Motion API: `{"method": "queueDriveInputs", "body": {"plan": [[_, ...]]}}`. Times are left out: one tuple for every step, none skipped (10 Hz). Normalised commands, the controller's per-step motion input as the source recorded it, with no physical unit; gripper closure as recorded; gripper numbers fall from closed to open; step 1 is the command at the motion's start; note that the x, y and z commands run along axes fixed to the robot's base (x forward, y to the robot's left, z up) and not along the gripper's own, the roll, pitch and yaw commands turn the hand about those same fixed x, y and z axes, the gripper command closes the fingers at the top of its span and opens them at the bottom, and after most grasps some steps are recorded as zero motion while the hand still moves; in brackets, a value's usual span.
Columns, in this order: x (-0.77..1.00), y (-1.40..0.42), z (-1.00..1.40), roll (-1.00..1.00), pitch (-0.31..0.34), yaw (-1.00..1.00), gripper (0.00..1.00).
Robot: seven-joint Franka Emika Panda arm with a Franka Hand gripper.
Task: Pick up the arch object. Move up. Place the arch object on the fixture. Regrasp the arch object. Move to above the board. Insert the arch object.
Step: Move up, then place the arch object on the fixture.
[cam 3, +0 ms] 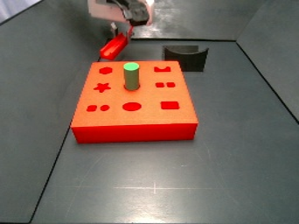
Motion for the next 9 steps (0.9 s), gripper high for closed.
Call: {"method": "queueDriveInputs", "body": {"plan": [[-0.02,-0.01,0.3,0.08,0.077,-0.01,1.0],[0.0,0.0,1.0,0.0,0.0,0.0,1.0],[0.0,0.0,1.0,0.02,0.006,0.0,1.0],[-0.01,0.0,1.0,0.03,0.025,0.0,1.0],[-0.02,0.0,1.0,0.06,0.041,-0.01,1.0],[-0.02,0.0,1.0,0.07,0.052,-0.01,1.0],[-0.03,0.0,1.0,0.09,0.059,0.0,1.0],[-0.03,0.0,1.0,0.09,0.065,0.01,1.0],[-0.03,0.0,1.0,0.1,0.069,0.02,1.0]]}}
